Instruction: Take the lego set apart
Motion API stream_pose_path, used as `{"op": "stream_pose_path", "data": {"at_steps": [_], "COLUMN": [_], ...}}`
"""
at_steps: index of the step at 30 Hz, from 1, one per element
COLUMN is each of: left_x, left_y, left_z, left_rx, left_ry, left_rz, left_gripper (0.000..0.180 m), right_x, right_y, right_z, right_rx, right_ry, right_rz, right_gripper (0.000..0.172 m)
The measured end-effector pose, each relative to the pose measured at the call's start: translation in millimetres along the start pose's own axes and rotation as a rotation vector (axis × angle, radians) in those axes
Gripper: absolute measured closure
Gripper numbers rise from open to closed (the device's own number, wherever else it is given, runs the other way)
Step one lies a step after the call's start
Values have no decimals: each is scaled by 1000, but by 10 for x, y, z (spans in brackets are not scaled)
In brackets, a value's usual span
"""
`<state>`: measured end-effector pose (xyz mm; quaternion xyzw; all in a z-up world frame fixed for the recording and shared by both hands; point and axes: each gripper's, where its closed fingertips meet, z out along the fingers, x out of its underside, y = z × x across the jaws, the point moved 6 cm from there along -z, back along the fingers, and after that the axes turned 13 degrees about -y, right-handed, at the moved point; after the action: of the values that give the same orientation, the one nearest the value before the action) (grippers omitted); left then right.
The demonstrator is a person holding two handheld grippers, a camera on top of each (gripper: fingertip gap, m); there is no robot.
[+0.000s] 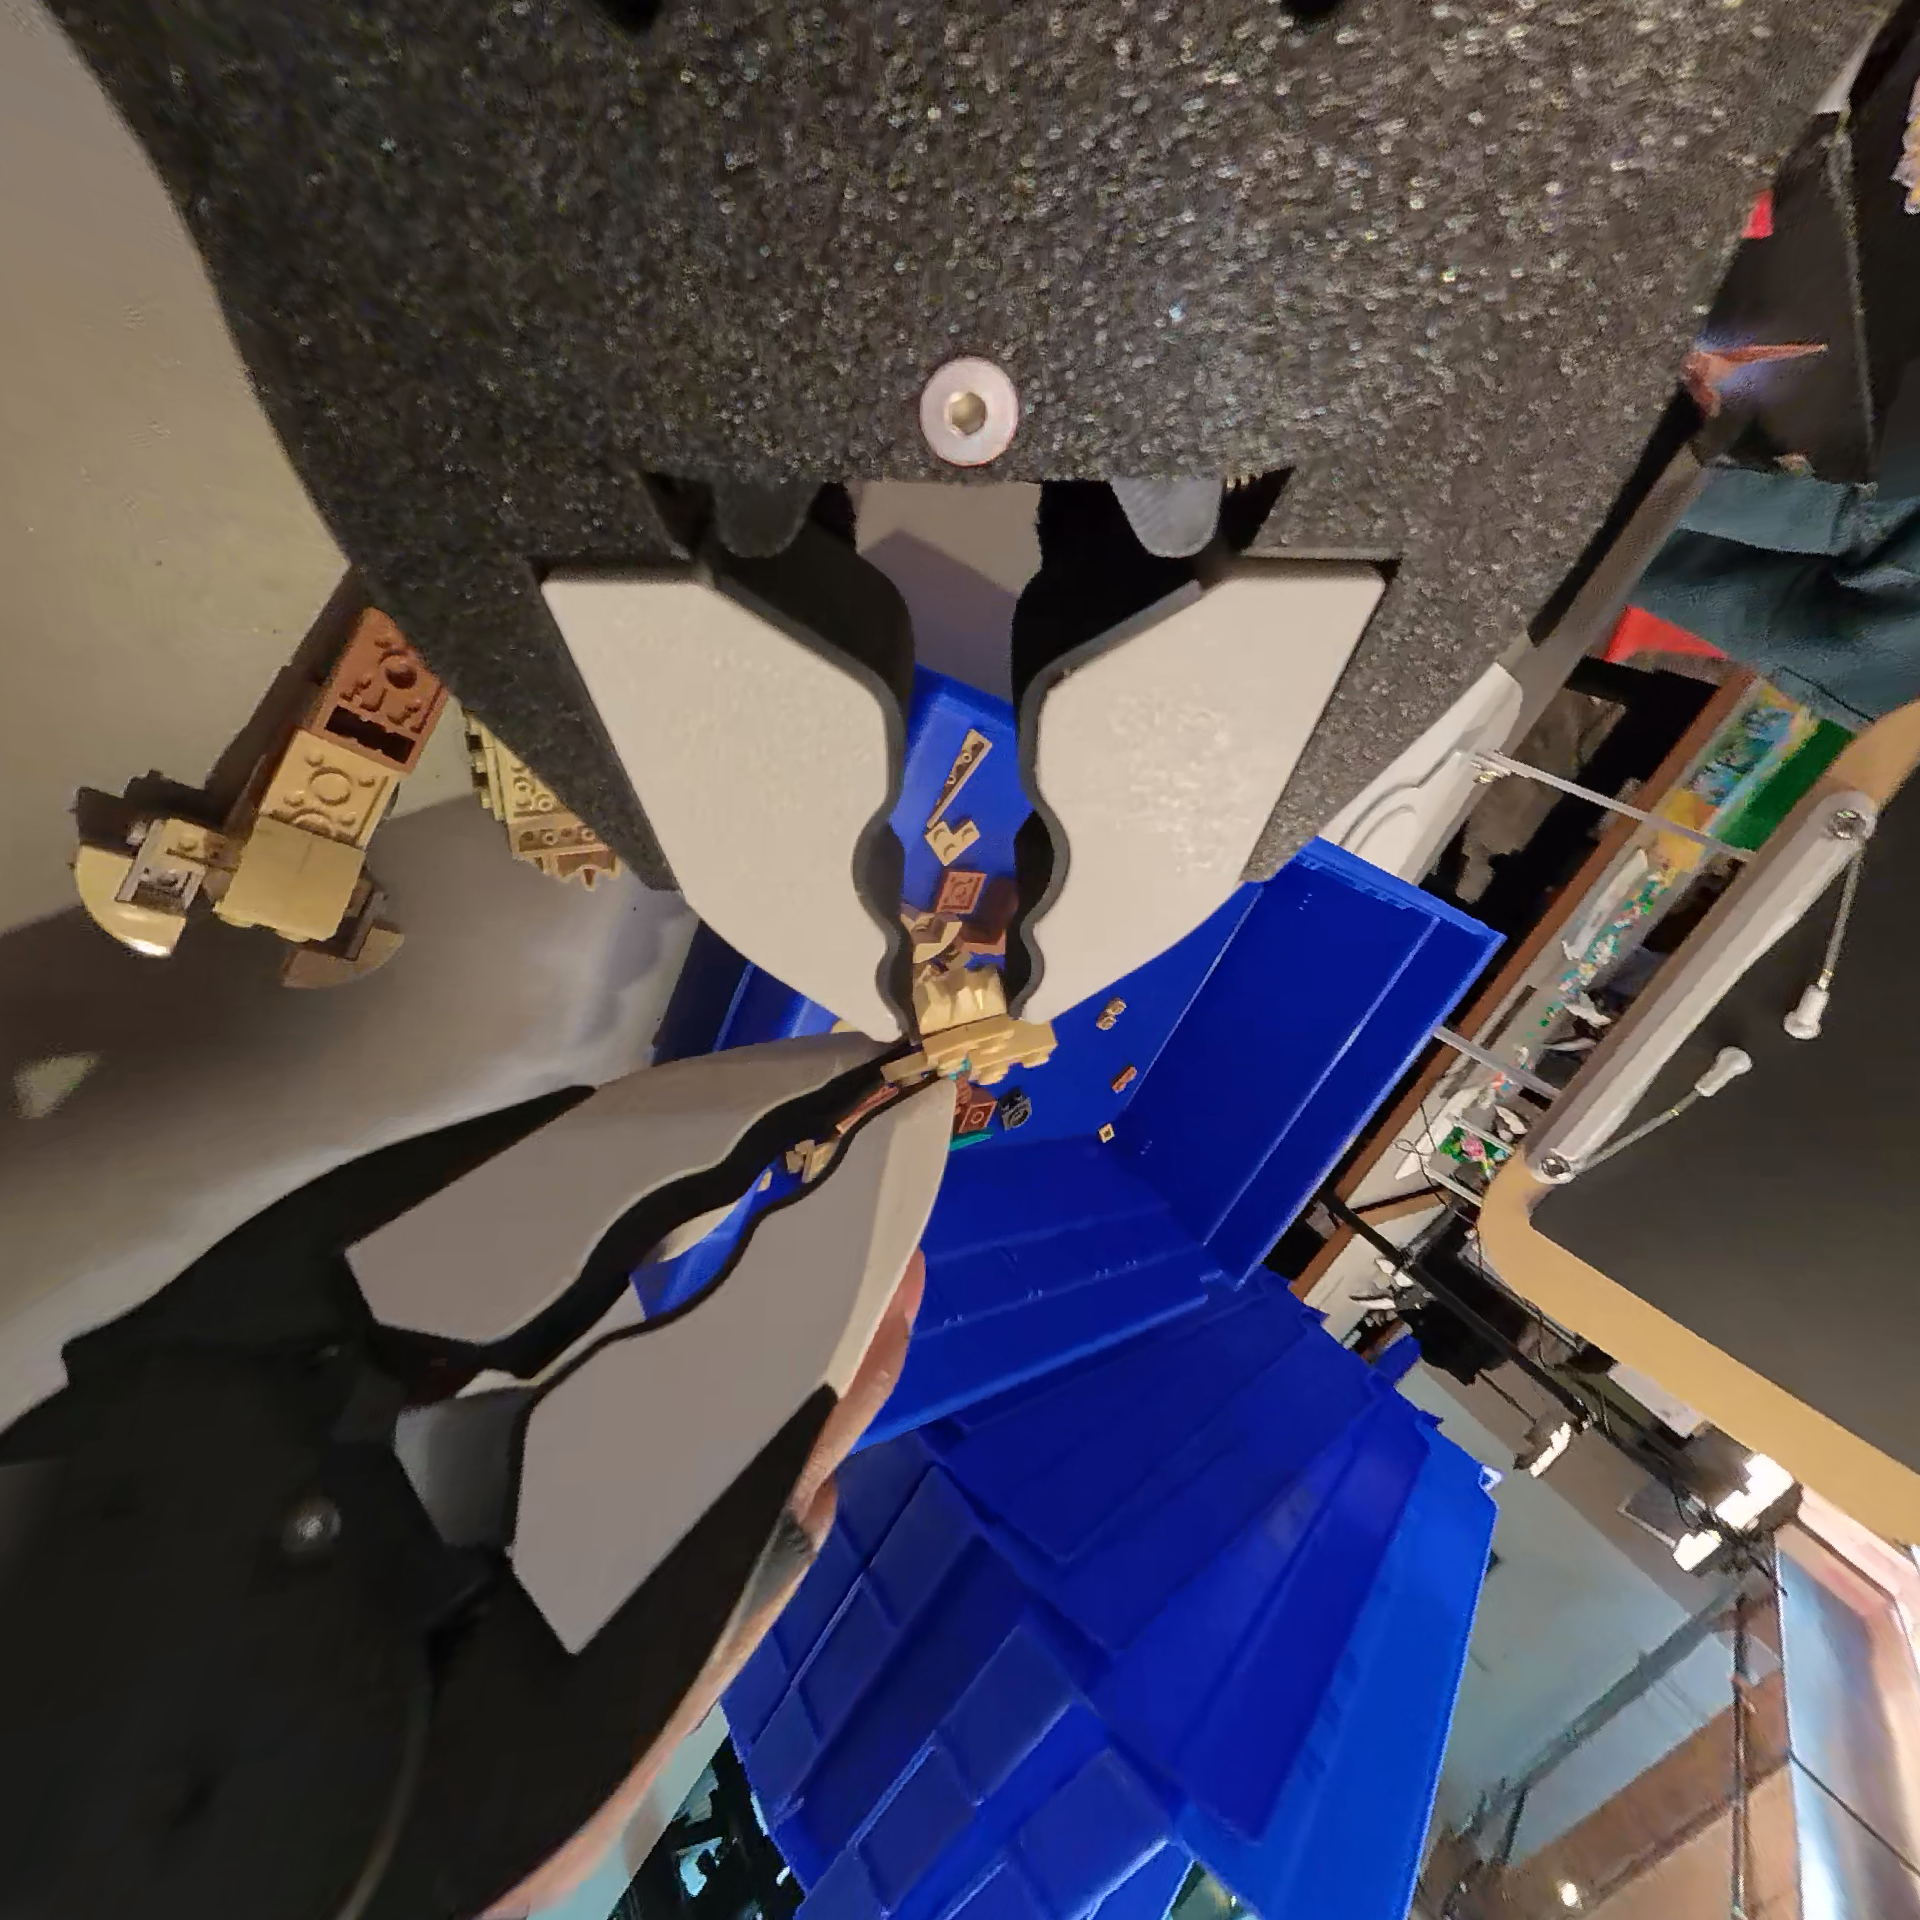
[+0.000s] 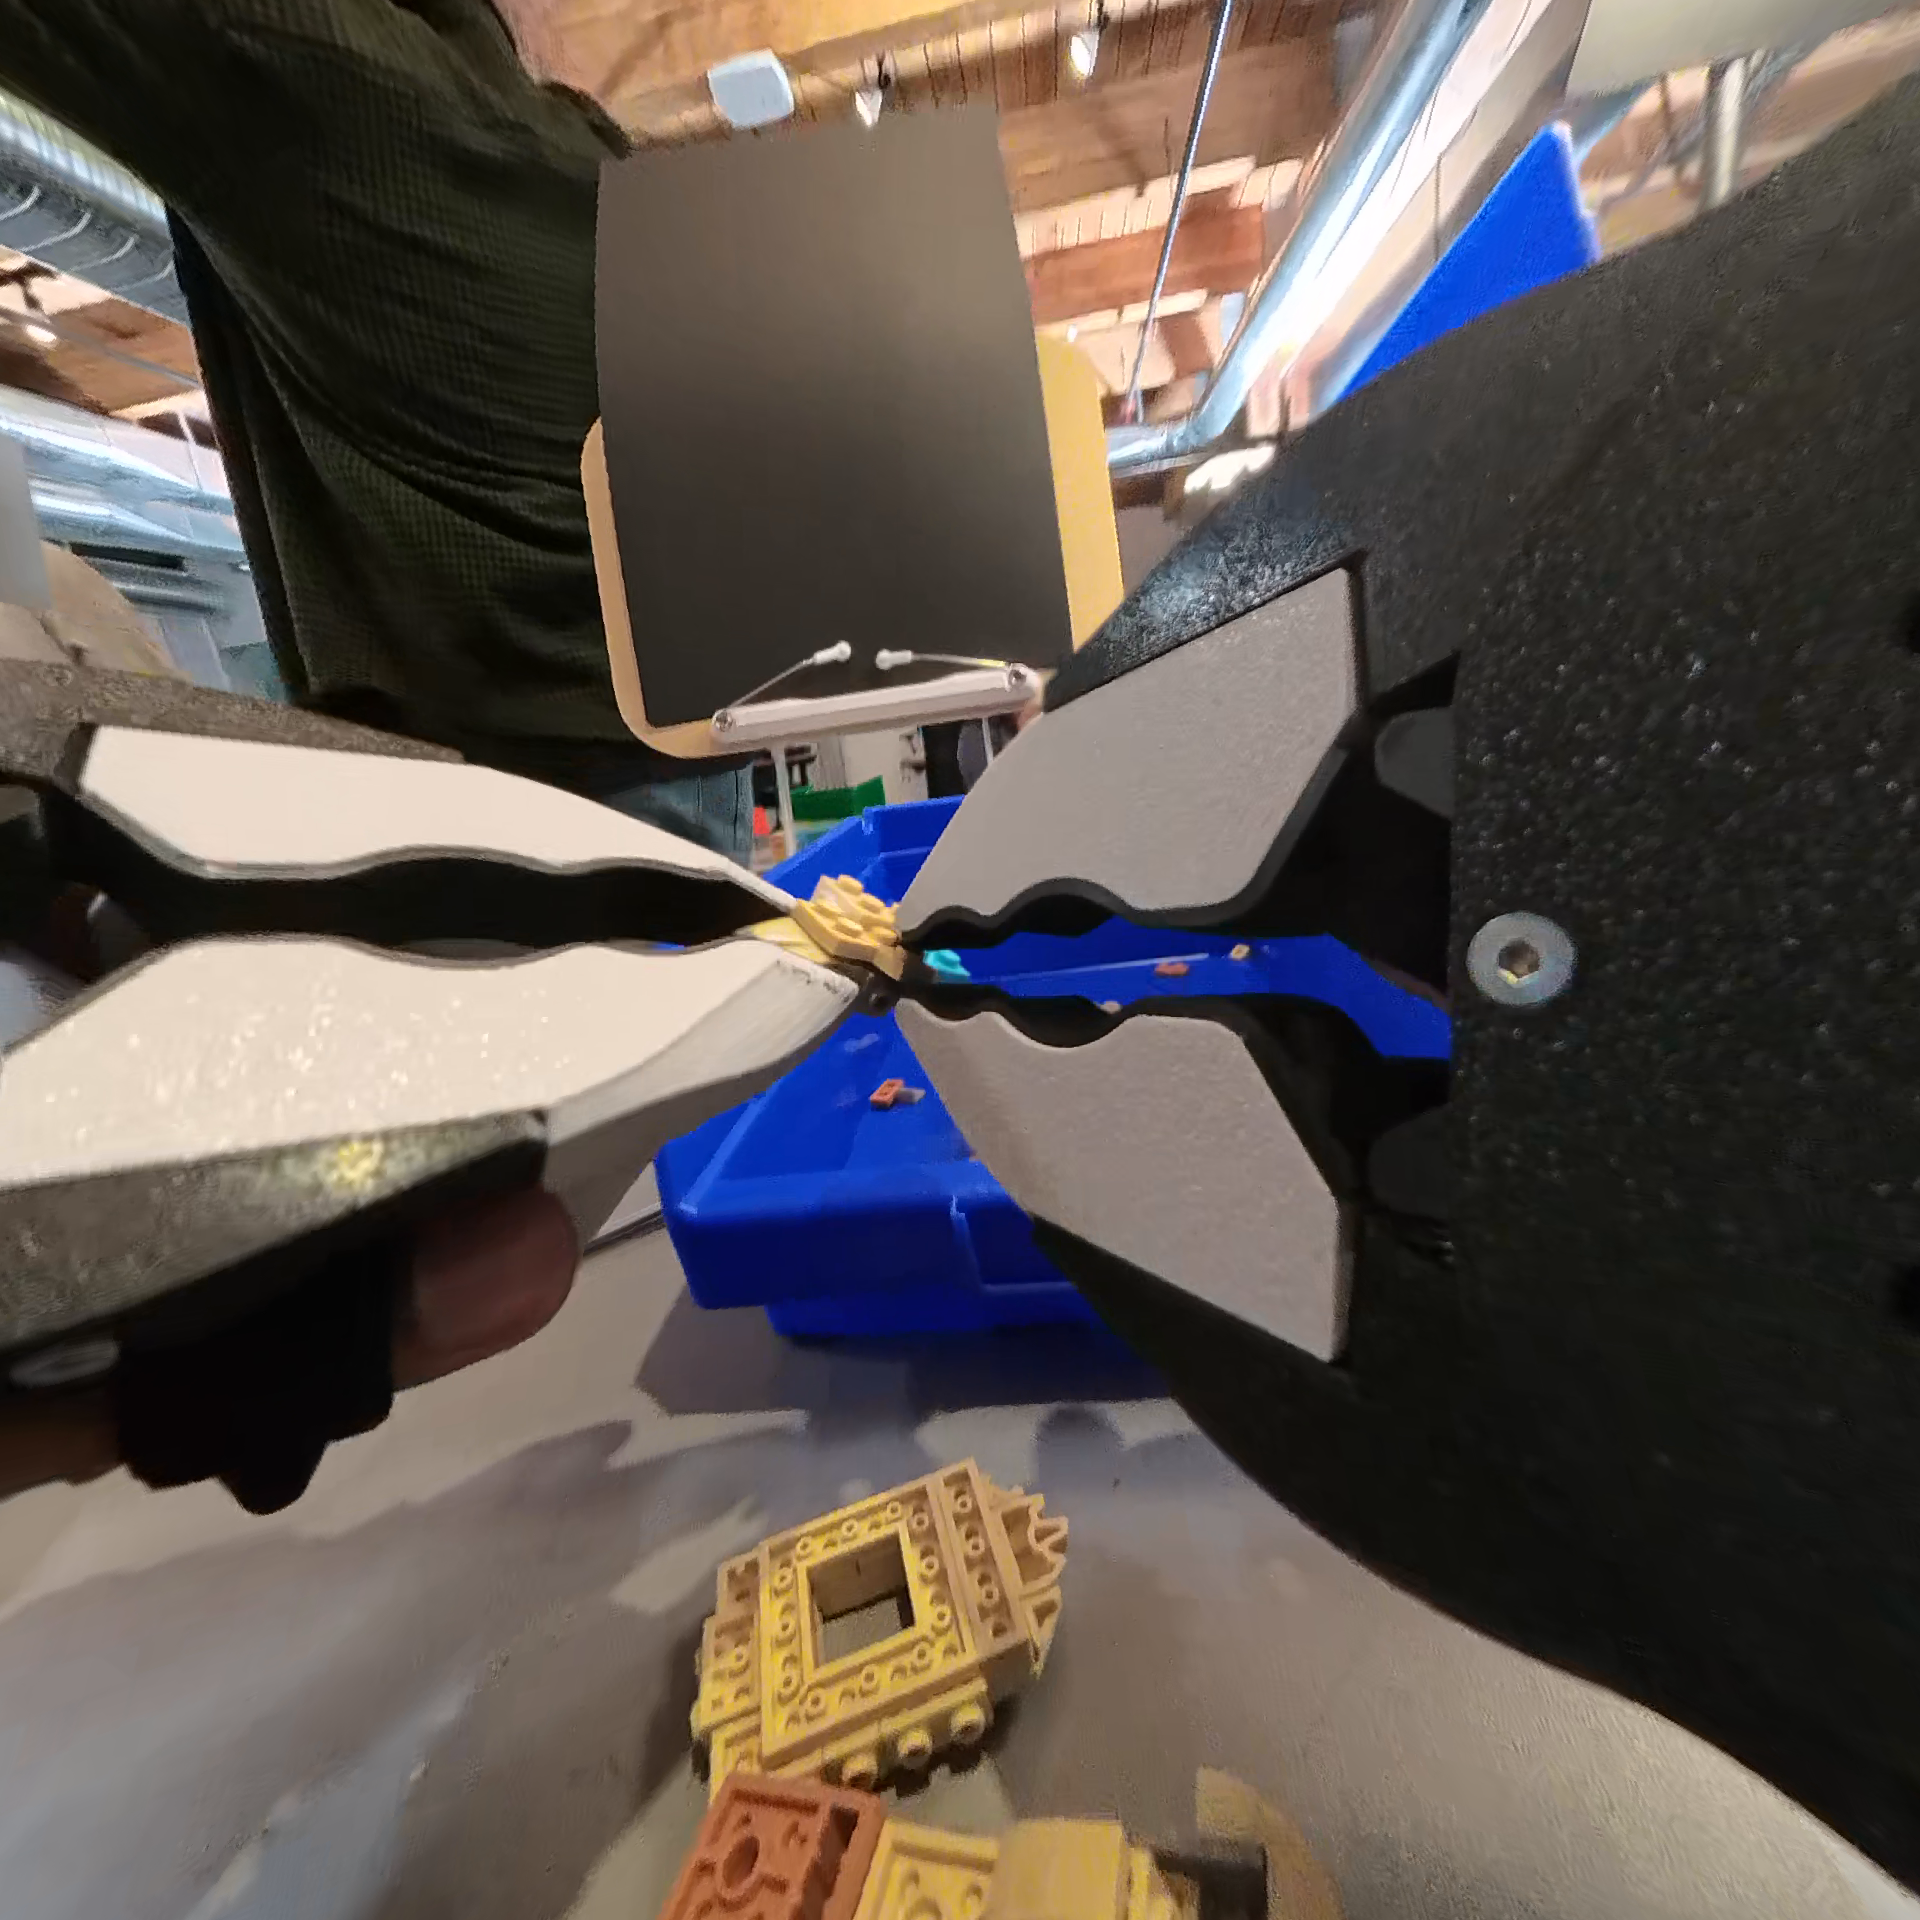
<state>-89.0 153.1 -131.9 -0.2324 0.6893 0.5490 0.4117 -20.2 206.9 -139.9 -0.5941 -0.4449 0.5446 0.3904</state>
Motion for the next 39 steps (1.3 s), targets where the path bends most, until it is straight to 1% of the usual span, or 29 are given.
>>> {"op": "stream_pose_path", "data": {"at_steps": [9, 16, 20, 23, 26, 32, 39], "left_x": [5, 2, 9, 30, 44, 28, -3], "left_y": [-78, -85, -91, -86, -53, -2, 67], "left_z": [19, 31, 46, 57, 58, 42, 19], "left_rx": [23, 18, 12, 12, -8, -22, -54], "left_ry": [16, 3, -2, 0, -10, -38, -70], "left_rz": [168, 184, 189, 149, 60, -67, -180], "left_gripper": [164, 164, 164, 164, 164, 163, 158], "right_x": [58, 100, 124, 125, 111, 73, 50], "right_y": [7, -4, 2, 25, 19, -20, -53], "right_z": [-41, -41, -43, -34, -13, -9, -11], "right_rx": [-100, -129, -137, -122, -84, -31, 18], "right_ry": [-54, -87, -94, -69, -41, -23, -10], "right_rz": [213, 374, 396, 331, 281, 257, 244], "right_gripper": [166, 166, 166, 166, 166, 166, 166]}}
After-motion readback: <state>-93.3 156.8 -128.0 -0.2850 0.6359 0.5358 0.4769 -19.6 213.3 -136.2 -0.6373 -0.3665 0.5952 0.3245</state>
